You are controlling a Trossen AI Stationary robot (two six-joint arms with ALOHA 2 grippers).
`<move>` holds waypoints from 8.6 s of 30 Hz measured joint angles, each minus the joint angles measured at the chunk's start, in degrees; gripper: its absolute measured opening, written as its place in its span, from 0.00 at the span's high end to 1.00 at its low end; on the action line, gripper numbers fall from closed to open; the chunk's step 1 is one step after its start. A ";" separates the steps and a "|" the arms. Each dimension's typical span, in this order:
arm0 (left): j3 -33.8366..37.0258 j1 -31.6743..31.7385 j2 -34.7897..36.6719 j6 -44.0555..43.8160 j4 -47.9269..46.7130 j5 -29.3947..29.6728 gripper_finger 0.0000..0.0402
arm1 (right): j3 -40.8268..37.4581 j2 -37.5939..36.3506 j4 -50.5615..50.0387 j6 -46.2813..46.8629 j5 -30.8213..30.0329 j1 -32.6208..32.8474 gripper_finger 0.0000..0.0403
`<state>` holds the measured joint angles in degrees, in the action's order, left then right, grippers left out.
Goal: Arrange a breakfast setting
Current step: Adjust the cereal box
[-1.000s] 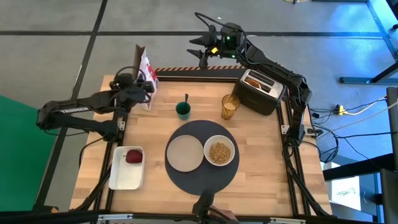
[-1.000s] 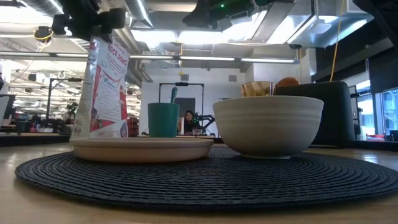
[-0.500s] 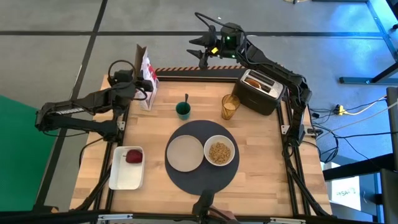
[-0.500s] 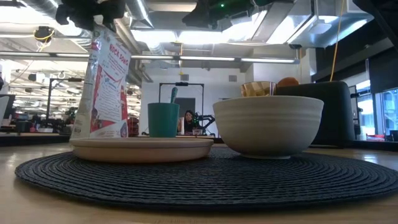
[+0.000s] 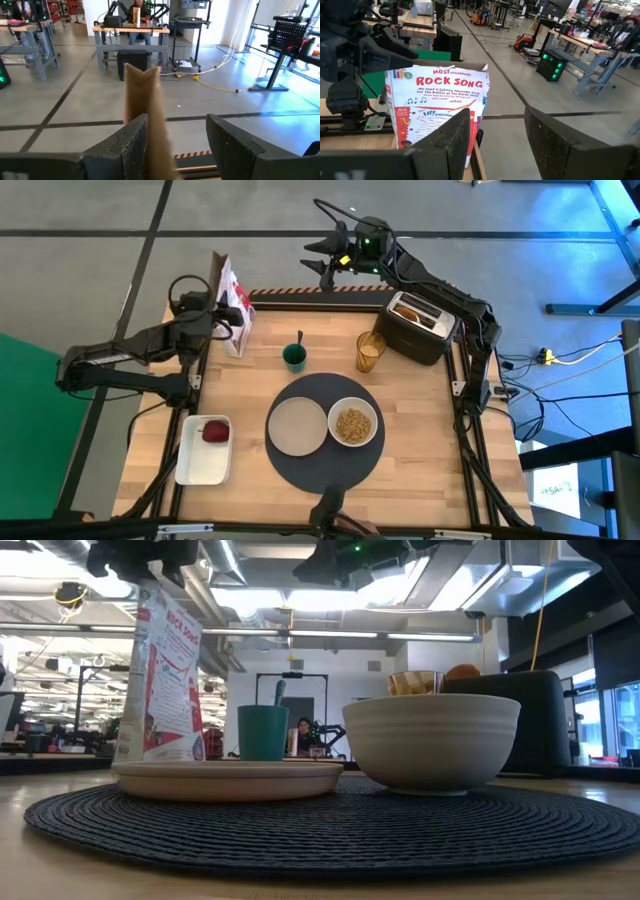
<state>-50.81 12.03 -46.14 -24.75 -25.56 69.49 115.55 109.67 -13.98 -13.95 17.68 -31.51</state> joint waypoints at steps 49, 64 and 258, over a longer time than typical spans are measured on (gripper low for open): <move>0.02 6.58 2.44 -39.69 -27.63 -13.96 0.52 | 0.00 0.02 -0.95 11.20 2.44 -0.02 0.55; 7.69 19.58 -5.06 -75.64 -45.26 -42.34 0.52 | 0.00 0.02 -12.32 11.34 2.44 -0.02 0.55; -4.87 -1.55 0.16 13.40 24.19 -69.04 0.73 | 19.50 -5.90 2.73 -4.82 72.21 3.95 1.00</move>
<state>-55.68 10.48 -45.98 -11.35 -1.37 0.46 135.04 103.77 -11.25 -18.77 89.89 -27.56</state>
